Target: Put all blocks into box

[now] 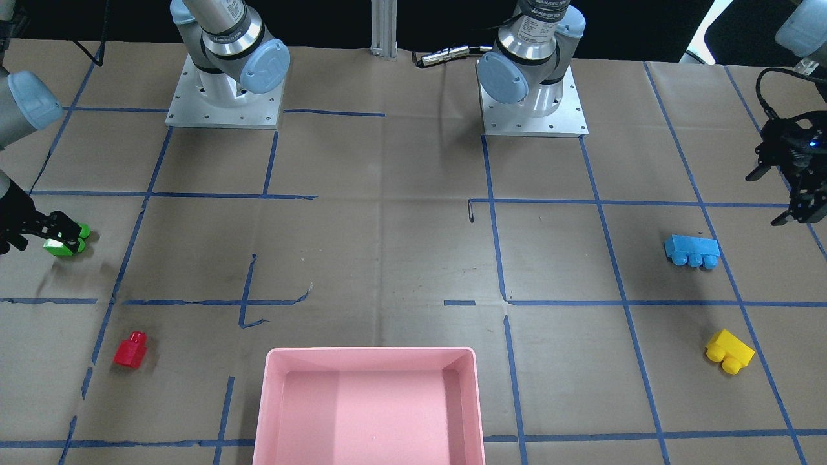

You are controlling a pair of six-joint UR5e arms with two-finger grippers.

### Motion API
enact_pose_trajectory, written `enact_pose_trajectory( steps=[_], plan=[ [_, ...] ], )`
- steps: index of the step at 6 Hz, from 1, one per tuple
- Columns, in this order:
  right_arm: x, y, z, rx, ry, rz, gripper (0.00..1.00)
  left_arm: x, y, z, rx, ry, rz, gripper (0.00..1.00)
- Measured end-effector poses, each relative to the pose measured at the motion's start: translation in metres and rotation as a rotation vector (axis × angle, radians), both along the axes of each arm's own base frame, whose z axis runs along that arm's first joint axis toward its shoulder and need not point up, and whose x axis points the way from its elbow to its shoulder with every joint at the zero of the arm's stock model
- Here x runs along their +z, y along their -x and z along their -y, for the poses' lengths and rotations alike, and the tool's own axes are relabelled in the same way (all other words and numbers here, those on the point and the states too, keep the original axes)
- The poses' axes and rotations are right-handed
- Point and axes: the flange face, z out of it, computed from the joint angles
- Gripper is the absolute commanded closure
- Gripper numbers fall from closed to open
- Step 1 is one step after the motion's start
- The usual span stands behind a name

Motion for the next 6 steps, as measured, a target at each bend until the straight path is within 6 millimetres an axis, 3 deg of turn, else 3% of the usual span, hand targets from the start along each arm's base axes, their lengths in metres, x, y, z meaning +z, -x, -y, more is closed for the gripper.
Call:
enact_pose_trajectory(
  steps=[3,5,6],
  plan=[
    [-0.015,-0.002,-0.016,0.015,-0.032,0.017,0.02,-0.078,0.021,-0.007,-0.067,0.017,-0.062,0.01],
    [-0.022,-0.003,-0.024,0.015,-0.054,0.020,0.04,-0.126,0.009,0.005,-0.079,0.008,-0.091,0.01],
    [-0.023,0.001,-0.028,0.007,-0.059,0.020,0.09,-0.136,0.007,0.007,-0.087,0.007,-0.093,0.01]
  ],
)
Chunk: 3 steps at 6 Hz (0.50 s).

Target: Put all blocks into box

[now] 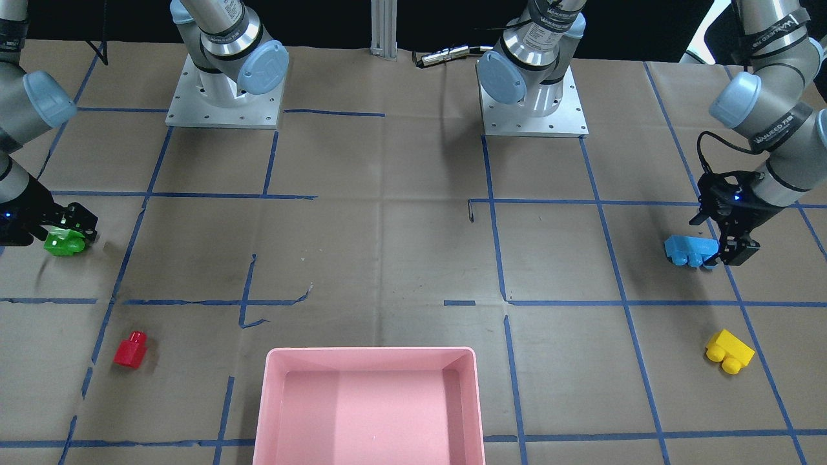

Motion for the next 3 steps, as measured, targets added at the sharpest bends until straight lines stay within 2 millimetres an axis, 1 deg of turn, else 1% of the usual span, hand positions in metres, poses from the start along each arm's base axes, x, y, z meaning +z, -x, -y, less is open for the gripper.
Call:
enact_pose_trajectory(
  steps=[1,2,3],
  plan=[
    [-0.001,0.002,-0.001,-0.005,-0.002,0.000,0.23,-0.006,-0.001,0.001,-0.002,-0.004,-0.005,0.01],
    [-0.002,0.003,-0.002,-0.006,-0.003,0.002,0.63,-0.013,-0.002,0.001,-0.004,-0.012,-0.013,0.01],
    [-0.002,0.003,-0.001,-0.008,-0.001,0.003,0.83,-0.018,-0.003,0.001,-0.006,-0.020,-0.020,0.01]
  ],
)
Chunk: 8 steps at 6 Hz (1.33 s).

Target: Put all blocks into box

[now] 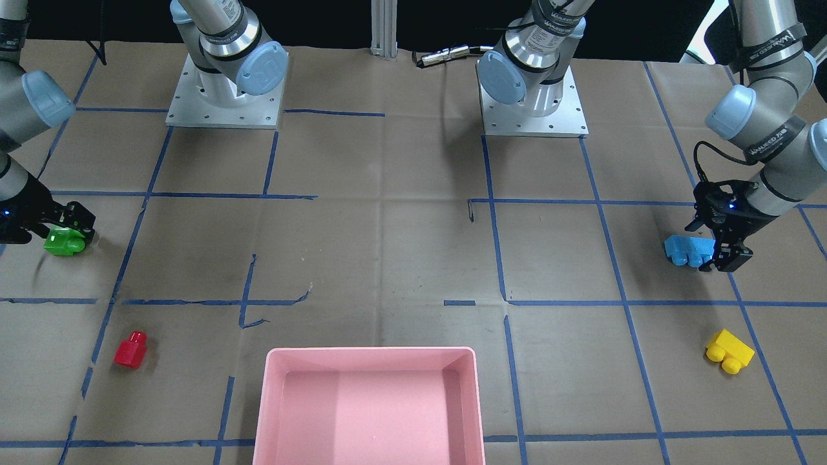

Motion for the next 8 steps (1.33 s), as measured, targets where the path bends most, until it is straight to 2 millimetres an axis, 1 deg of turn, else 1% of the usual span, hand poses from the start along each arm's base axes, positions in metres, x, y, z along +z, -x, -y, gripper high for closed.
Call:
enact_pose_trajectory(
  steps=[1,2,3,4,5,6,7,8],
  plan=[
    [0.001,0.001,0.001,-0.004,0.003,-0.001,0.94,-0.005,0.000,-0.001,-0.001,-0.008,-0.006,0.01],
    [0.008,0.003,0.003,-0.008,0.016,-0.010,0.94,-0.009,0.001,-0.003,-0.002,-0.016,-0.012,0.01],
    [0.030,0.008,0.010,-0.010,0.046,-0.035,0.93,-0.014,0.004,-0.007,-0.001,-0.025,-0.022,0.01],
    [0.065,0.013,0.017,-0.010,0.080,-0.066,0.93,-0.017,0.006,-0.010,-0.003,-0.030,-0.026,0.01],
    [0.108,0.016,0.023,-0.028,0.100,-0.080,0.94,-0.018,0.006,-0.011,-0.011,-0.025,-0.022,0.01],
    [0.153,0.011,0.035,-0.042,0.112,-0.082,0.93,-0.020,0.004,-0.010,-0.020,-0.016,-0.012,0.01],
    [0.196,-0.005,0.058,-0.012,0.141,-0.098,0.93,-0.024,0.002,-0.008,-0.027,-0.006,-0.001,0.01],
    [0.236,-0.041,0.087,0.026,0.172,-0.106,0.94,-0.029,0.000,-0.006,-0.031,0.000,0.007,0.01]
  ],
)
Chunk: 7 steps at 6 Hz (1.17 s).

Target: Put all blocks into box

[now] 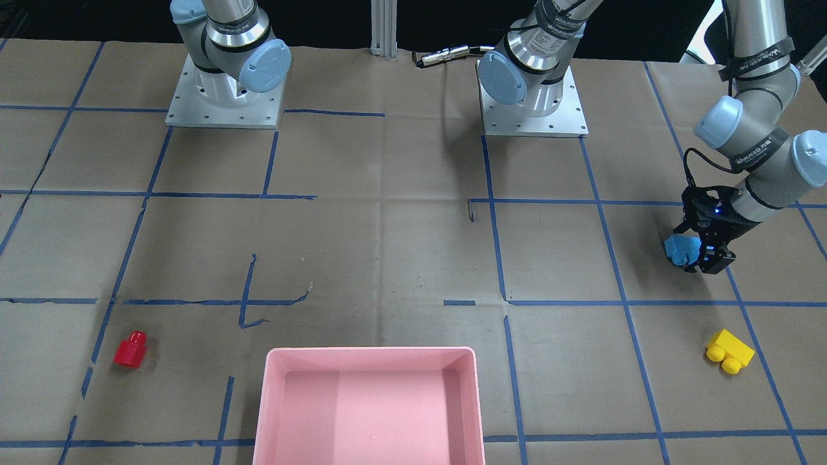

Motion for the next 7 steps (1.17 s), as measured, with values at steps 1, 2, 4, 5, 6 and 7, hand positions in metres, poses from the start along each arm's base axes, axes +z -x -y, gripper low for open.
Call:
enact_pose_trajectory(
  steps=[1,2,4,5,6,7],
  plan=[
    [0.027,-0.053,0.026,0.014,0.007,0.018,0.94,-0.002,-0.001,0.000,-0.001,0.001,0.002,0.03],
    [0.038,-0.113,0.050,0.018,0.010,0.048,0.94,-0.003,-0.001,0.000,-0.001,0.002,0.003,0.13],
    [0.034,-0.256,0.097,0.085,0.039,0.159,0.94,-0.003,0.001,0.000,-0.003,0.003,-0.001,0.36],
    [0.031,-0.326,0.125,0.140,0.054,0.206,0.94,-0.003,0.001,-0.001,-0.006,0.004,0.000,0.45],
    [0.026,-0.388,0.157,0.205,0.075,0.226,0.93,-0.001,0.001,-0.001,-0.007,0.006,0.005,0.56],
    [0.011,-0.442,0.186,0.249,0.088,0.238,0.92,0.002,0.000,0.000,-0.008,0.009,0.010,0.68]
  ],
)
